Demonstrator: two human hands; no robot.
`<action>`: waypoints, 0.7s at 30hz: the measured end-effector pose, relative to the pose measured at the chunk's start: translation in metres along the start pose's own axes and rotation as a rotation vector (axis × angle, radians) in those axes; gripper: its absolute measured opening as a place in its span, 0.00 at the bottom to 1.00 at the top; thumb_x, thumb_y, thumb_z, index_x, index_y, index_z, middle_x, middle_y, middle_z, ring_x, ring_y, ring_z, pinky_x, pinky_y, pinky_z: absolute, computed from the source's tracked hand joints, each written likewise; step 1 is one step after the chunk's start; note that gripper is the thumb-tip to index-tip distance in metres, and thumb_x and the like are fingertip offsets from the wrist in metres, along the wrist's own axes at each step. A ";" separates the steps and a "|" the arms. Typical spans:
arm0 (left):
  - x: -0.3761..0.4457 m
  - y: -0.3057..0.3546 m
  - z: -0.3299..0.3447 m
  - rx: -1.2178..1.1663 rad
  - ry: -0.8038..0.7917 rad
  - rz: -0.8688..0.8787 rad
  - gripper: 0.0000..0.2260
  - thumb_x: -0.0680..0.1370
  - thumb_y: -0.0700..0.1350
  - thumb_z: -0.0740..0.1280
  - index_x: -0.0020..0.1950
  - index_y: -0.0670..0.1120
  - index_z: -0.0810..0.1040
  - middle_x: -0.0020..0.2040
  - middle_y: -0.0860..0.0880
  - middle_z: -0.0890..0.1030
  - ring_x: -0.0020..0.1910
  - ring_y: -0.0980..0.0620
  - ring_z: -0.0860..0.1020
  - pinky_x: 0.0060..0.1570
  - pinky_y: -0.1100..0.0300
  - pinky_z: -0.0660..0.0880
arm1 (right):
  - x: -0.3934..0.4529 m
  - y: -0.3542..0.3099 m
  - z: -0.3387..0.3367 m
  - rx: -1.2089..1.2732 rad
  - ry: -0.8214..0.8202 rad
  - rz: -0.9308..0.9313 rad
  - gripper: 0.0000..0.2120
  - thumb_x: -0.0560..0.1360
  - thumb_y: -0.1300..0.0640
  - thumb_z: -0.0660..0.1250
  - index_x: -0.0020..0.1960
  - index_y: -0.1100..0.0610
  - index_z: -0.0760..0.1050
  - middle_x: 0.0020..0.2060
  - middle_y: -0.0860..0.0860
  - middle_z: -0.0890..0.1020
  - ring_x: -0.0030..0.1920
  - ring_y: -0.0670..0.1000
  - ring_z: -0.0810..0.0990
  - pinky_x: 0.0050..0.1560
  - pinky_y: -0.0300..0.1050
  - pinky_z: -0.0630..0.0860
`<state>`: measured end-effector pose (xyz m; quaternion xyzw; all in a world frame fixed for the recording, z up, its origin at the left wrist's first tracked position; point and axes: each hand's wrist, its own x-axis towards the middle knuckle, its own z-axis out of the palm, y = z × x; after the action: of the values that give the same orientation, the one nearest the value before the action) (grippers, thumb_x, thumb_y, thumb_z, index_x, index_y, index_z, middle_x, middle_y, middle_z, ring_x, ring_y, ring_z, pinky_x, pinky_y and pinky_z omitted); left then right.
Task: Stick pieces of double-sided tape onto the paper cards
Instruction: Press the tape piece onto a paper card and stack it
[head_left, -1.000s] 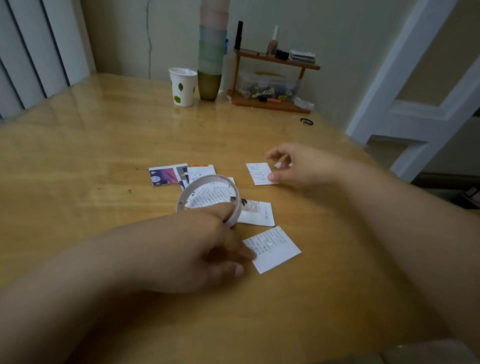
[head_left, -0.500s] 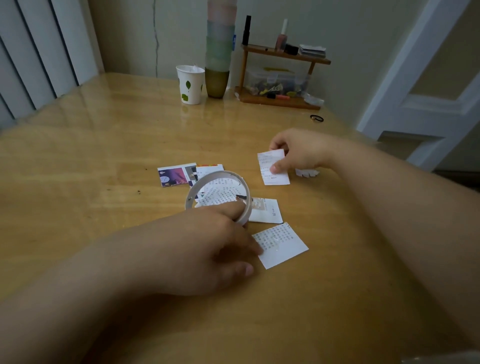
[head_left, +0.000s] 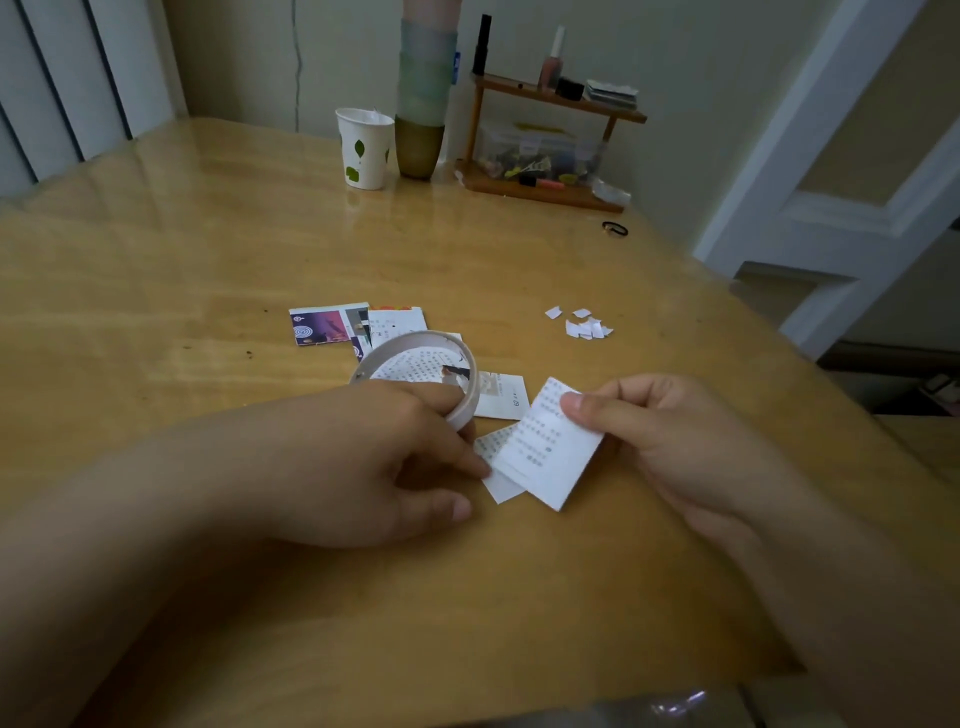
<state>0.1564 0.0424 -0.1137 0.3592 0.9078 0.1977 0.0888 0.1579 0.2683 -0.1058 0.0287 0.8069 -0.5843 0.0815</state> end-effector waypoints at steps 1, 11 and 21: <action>0.000 -0.001 0.000 -0.010 0.002 0.003 0.22 0.69 0.64 0.58 0.61 0.63 0.76 0.54 0.65 0.70 0.52 0.63 0.73 0.52 0.62 0.73 | 0.000 0.001 0.005 0.012 0.020 -0.001 0.10 0.71 0.57 0.72 0.33 0.59 0.80 0.37 0.57 0.85 0.42 0.54 0.83 0.56 0.51 0.77; -0.001 -0.001 -0.002 0.003 0.019 0.002 0.20 0.70 0.62 0.58 0.59 0.63 0.78 0.54 0.63 0.72 0.54 0.66 0.72 0.54 0.63 0.72 | -0.006 0.009 0.029 -0.285 0.202 -0.196 0.16 0.74 0.51 0.68 0.34 0.62 0.78 0.36 0.59 0.82 0.39 0.60 0.79 0.35 0.48 0.75; -0.002 -0.004 -0.003 0.039 0.000 -0.039 0.21 0.68 0.65 0.56 0.59 0.67 0.75 0.48 0.62 0.68 0.47 0.63 0.72 0.48 0.61 0.73 | -0.012 0.011 0.037 -0.415 0.235 -0.225 0.16 0.75 0.56 0.68 0.31 0.63 0.75 0.38 0.44 0.84 0.47 0.36 0.80 0.36 0.39 0.73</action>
<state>0.1549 0.0372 -0.1122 0.3429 0.9183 0.1783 0.0857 0.1745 0.2379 -0.1256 -0.0110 0.9114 -0.4045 -0.0743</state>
